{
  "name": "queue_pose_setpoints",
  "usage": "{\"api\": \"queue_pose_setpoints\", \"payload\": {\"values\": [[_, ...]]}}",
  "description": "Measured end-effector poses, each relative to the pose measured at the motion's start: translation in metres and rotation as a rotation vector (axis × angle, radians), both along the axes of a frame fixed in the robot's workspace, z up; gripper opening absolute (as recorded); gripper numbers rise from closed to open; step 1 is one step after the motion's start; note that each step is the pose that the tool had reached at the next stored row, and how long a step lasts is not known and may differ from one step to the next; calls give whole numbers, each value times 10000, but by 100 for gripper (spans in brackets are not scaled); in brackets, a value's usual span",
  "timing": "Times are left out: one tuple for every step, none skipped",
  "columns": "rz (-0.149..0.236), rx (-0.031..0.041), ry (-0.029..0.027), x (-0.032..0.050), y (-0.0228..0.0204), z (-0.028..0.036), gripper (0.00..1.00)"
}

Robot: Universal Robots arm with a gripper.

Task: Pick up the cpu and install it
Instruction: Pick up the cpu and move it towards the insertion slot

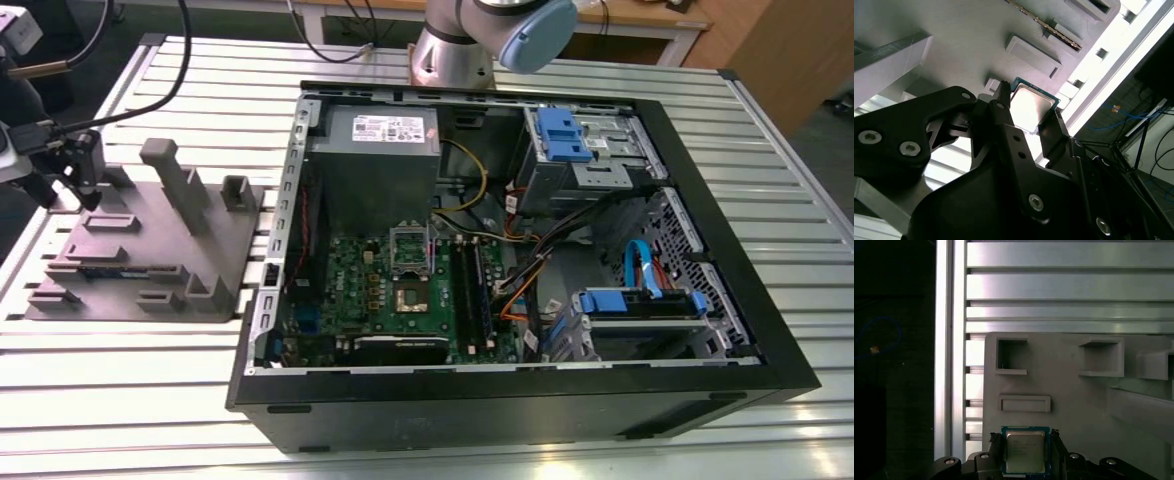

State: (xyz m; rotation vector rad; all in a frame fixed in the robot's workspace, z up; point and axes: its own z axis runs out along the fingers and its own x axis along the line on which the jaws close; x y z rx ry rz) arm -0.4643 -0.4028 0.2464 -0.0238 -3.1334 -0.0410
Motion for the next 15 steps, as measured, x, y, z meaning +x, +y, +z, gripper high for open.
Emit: {"api": "queue_pose_setpoints", "payload": {"values": [[0,0,-1,0,0,3,47],[0,1,-1,0,0,6,47],[0,0,0,0,0,9,47],[0,0,0,0,0,12,47],[0,0,-1,0,0,14,47],[-1,0,-1,0,0,17,47],[0,0,-1,0,0,20,47],[0,0,-1,0,0,23,47],[0,0,-1,0,0,26,47],[0,0,-1,0,0,29,47],[0,0,-1,0,0,31,47],[0,0,0,0,0,34,47],[0,1,-1,0,0,36,47],[0,0,-1,0,0,39,47],[0,1,-1,0,0,41,47]]}}
